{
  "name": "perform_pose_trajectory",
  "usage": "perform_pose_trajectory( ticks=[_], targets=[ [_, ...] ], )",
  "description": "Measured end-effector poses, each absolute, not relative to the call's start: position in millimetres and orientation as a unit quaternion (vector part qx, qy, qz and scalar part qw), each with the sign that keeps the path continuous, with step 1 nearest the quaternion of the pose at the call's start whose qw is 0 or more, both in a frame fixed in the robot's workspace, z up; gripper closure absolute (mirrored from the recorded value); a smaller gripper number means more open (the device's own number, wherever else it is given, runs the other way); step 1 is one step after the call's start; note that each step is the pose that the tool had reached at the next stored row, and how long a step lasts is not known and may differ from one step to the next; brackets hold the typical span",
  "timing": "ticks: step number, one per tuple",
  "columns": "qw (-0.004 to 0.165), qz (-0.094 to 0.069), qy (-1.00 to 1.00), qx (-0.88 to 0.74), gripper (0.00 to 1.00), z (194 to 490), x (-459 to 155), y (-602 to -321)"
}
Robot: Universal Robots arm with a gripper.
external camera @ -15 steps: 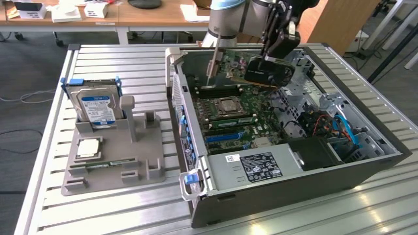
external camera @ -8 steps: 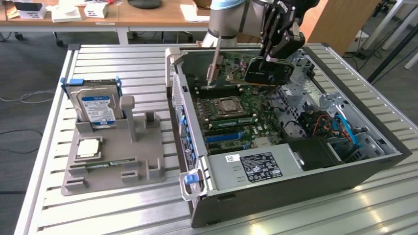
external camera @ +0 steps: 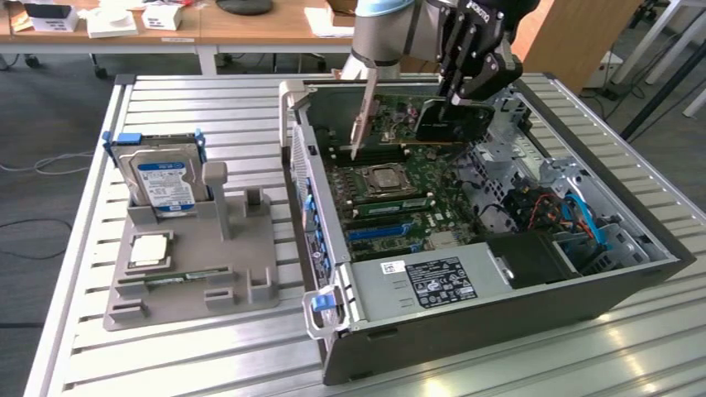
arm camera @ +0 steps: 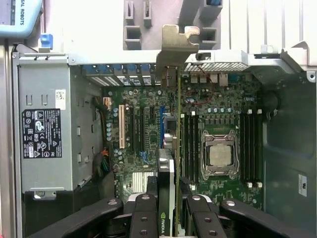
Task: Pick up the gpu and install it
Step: 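Insert the gpu into the slot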
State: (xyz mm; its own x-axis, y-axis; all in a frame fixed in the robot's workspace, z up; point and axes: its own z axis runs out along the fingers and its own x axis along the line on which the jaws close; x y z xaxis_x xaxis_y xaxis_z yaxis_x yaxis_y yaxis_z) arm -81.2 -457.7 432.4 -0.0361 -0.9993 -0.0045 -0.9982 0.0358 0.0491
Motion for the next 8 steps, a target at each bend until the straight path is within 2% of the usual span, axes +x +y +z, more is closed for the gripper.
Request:
perform_pose_trajectory(
  ticks=[8],
  targets=[
    [0.006,-0.023,-0.719,0.695,0.73,432.2,-81.2,-457.7]
  ],
)
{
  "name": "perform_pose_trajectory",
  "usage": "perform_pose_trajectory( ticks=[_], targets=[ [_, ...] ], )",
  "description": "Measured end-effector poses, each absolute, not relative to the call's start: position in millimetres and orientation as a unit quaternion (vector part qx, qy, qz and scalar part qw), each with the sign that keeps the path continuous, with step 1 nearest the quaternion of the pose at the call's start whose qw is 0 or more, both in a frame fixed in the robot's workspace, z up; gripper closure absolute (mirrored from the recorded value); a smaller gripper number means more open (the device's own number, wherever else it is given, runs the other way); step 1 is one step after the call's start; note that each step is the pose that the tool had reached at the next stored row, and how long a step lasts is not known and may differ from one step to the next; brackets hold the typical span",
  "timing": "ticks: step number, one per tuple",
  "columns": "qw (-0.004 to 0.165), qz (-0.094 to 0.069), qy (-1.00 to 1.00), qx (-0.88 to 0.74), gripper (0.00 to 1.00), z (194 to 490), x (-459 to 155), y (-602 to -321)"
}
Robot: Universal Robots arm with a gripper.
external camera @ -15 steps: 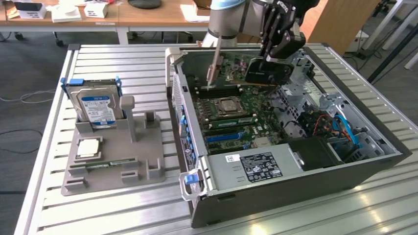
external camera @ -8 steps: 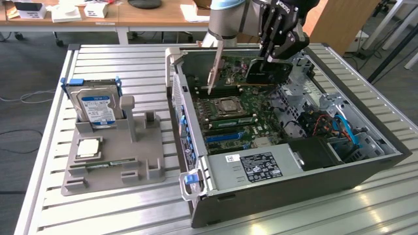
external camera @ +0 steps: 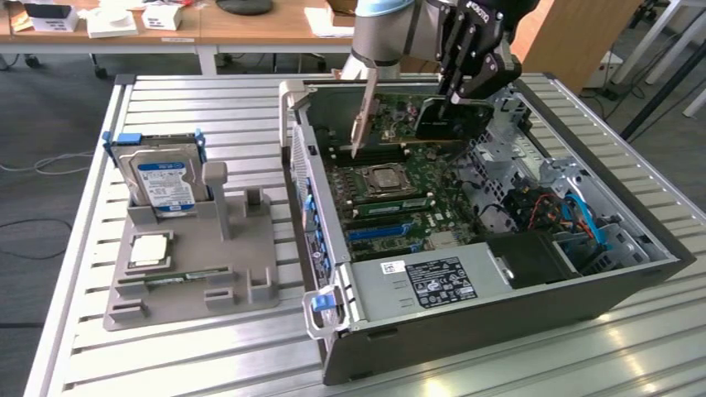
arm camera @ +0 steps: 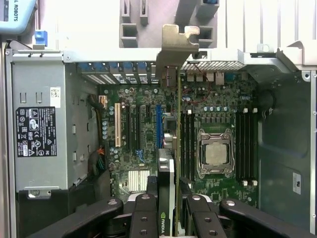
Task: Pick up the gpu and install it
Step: 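Insert the gpu into the slot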
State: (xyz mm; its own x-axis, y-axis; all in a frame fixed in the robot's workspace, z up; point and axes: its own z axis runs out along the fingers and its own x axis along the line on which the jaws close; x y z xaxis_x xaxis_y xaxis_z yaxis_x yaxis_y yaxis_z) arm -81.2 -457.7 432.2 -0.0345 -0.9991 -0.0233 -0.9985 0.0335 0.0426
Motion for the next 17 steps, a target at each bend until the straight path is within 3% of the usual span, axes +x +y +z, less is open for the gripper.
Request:
perform_pose_trajectory(
  ticks=[17],
  targets=[
    [0.002,-0.025,-0.719,0.695,0.73,412.1,-81.2,-457.7]
  ],
)
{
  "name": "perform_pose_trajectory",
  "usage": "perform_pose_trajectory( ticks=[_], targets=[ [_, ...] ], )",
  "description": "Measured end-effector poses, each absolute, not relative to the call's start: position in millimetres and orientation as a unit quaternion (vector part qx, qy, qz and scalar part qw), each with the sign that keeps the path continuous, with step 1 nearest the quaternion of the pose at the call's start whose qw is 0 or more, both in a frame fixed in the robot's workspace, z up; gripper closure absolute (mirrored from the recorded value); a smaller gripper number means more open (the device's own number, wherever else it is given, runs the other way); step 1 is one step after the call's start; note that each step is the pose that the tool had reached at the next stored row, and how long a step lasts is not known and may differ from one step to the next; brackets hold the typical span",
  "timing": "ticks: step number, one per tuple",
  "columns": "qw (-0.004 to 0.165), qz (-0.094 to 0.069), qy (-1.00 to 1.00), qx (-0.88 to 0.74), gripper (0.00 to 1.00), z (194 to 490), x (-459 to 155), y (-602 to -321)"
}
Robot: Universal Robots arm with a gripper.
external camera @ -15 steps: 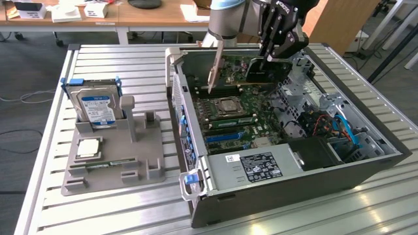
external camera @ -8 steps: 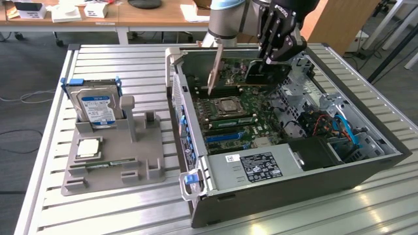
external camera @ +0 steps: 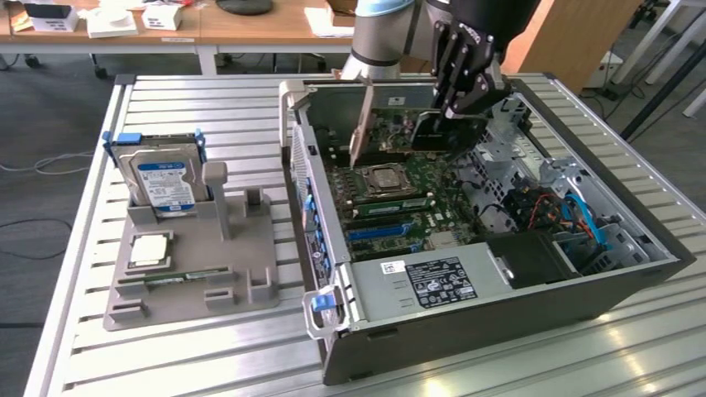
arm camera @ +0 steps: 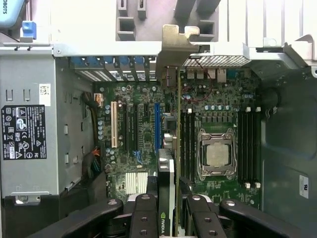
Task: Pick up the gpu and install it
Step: 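Insert the gpu into the slot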
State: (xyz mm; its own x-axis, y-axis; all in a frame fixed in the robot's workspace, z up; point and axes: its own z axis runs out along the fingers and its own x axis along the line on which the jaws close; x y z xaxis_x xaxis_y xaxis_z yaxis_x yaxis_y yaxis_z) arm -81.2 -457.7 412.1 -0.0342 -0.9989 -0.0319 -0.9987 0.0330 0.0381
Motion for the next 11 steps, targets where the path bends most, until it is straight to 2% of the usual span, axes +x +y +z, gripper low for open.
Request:
perform_pose_trajectory(
  ticks=[11],
  targets=[
    [0.002,-0.025,-0.719,0.695,0.73,392.1,-81.2,-457.7]
  ],
)
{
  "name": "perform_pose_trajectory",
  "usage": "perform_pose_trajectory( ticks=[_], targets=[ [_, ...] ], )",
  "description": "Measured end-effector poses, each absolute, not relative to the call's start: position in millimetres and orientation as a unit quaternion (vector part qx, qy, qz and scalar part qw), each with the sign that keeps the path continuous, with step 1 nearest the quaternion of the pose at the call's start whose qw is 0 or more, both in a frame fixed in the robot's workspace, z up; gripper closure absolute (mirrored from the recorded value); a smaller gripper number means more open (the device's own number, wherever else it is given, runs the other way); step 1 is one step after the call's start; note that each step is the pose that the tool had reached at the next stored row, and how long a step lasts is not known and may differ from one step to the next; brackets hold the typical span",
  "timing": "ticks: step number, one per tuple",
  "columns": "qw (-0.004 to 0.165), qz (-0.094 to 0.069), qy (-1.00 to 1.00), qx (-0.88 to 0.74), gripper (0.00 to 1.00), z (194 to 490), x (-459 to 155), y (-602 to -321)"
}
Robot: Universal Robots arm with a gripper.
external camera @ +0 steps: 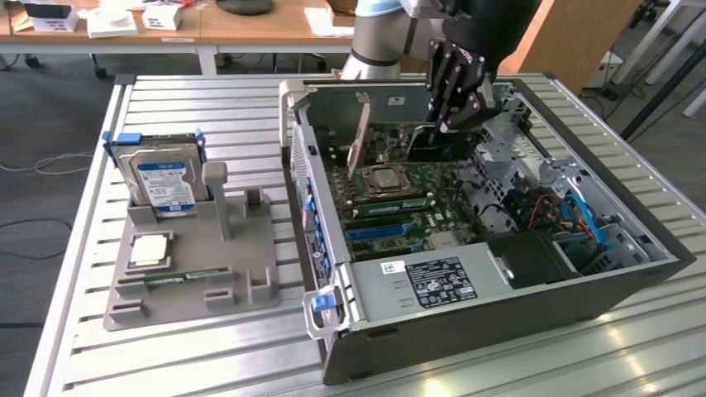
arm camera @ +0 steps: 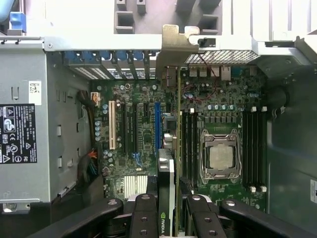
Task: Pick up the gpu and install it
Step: 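Insert the gpu into the slot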
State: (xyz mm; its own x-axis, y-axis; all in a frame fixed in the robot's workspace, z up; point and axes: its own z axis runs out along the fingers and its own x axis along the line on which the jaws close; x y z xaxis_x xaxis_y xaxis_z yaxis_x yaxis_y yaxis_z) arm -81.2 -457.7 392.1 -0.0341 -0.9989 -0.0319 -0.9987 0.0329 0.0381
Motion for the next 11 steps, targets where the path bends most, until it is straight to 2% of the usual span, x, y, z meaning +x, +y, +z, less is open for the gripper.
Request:
perform_pose_trajectory(
  ticks=[11],
  targets=[
    [0.002,-0.025,-0.719,0.695,0.73,381.4,-81.2,-457.7]
  ],
)
